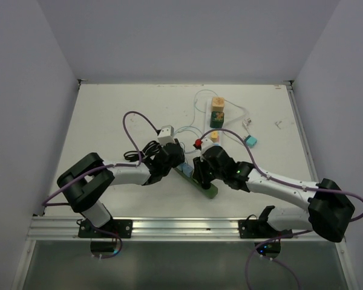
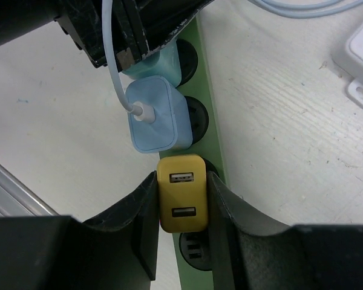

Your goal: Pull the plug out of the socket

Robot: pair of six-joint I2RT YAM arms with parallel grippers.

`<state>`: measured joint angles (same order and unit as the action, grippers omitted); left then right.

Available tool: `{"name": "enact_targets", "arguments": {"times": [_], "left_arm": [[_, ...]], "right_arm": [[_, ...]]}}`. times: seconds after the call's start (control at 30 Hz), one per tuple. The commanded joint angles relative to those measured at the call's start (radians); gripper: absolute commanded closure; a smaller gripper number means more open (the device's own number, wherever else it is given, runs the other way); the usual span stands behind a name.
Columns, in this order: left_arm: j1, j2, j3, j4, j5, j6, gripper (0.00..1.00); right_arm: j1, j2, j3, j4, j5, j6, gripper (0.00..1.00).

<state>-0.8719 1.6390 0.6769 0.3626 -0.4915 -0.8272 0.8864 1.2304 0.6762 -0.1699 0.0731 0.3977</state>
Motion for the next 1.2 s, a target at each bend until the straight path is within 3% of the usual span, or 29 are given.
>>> {"name": "enact_targets", "arguments": {"times": [0.0,0.17,0.3,0.5,0.6,0.77,1.03,1.13,1.17], "left_arm": [[-0.007,0.09,-0.105,-0.399,0.007,0.076,1.0],[-0.007,0.09,-0.097,-0.409,0.005,0.076,1.0],[-0.007,0.097,-0.082,-0.421,0.004,0.077,1.0],[-0.007,0.096,-0.083,-0.427,-0.001,0.077,1.0],[-0.007,0.093,-0.088,-0.424,-0.001,0.077,1.0],[-0.007,0.076,-0.102,-0.416,0.001,0.074,1.0],[-0.007,0.068,-0.079,-0.43,0.01,0.086,1.0],[-0.006,0.036,-0.044,-0.479,-0.002,0.091,0.84],[-0.006,0.022,-0.033,-0.494,-0.005,0.099,0.7]], "right_arm": [[-0.035,-0.023,0.055,0.11,0.129,-0.006,1.0],[0.164,0.038,0.164,0.022,0.467,-0.091,1.0],[0.291,0.093,0.239,-0.028,0.62,-0.074,1.0],[0.298,0.116,0.241,-0.056,0.666,-0.014,1.0],[0.217,0.052,0.185,-0.017,0.573,0.021,1.0],[-0.009,-0.074,0.047,0.093,0.196,0.092,1.0],[-0.029,-0.017,0.077,0.079,0.14,0.04,1.0],[-0.012,0.009,0.085,0.086,0.151,0.03,1.0],[-0.007,0.015,0.088,0.084,0.152,0.027,1.0]]}}
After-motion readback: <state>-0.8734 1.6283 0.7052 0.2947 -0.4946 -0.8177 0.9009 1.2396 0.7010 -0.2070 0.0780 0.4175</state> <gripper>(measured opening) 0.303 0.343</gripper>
